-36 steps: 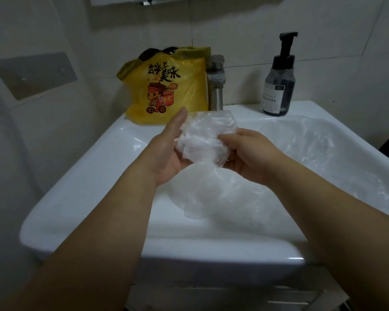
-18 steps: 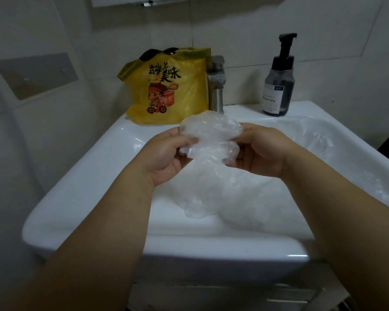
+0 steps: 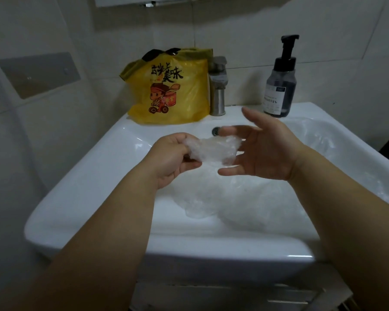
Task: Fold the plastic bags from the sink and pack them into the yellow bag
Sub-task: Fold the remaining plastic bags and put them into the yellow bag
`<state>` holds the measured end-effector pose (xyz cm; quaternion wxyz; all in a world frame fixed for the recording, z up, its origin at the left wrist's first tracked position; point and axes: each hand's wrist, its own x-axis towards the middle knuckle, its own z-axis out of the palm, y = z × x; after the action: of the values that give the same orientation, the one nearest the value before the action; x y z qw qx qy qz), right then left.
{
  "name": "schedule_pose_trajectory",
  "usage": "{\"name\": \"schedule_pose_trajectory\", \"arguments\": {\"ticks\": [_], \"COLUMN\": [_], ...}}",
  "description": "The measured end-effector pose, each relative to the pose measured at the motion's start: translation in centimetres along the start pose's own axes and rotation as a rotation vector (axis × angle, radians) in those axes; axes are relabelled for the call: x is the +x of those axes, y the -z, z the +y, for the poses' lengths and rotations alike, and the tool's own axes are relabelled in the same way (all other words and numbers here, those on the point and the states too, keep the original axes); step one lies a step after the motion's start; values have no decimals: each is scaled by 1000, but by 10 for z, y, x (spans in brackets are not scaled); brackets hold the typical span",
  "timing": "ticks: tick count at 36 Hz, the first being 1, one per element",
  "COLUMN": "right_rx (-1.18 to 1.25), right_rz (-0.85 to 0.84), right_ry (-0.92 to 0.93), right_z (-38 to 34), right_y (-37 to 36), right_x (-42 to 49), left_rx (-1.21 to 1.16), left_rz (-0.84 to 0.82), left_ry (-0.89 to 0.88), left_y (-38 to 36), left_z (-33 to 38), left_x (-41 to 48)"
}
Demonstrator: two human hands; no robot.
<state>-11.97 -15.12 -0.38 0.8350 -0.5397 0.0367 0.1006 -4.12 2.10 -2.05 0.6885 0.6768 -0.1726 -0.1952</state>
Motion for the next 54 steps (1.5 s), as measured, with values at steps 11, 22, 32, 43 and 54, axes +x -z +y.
{"name": "schedule_pose_trajectory", "arguments": {"ticks": [11,22,32,43,54], "right_rx": [-406,-757,-1027,-840,-785], "right_rz": [234,336,387,331,240], "right_ry": [187,311,341,289,217], "right_z": [13,13,13,6,9], "right_y": [-9,-4,-1,3,1], "right_x": [8,9,9,4,3], "left_rx": [3,110,388,3,82], "left_rz": [109,-4,167,44,63], "left_ry": [60,-84,-258,-145,-106], "left_y": [-1,0,3,2,8], "left_z": [1,1,-5,1,1], "left_x": [2,-4,-2,-1,-1]}}
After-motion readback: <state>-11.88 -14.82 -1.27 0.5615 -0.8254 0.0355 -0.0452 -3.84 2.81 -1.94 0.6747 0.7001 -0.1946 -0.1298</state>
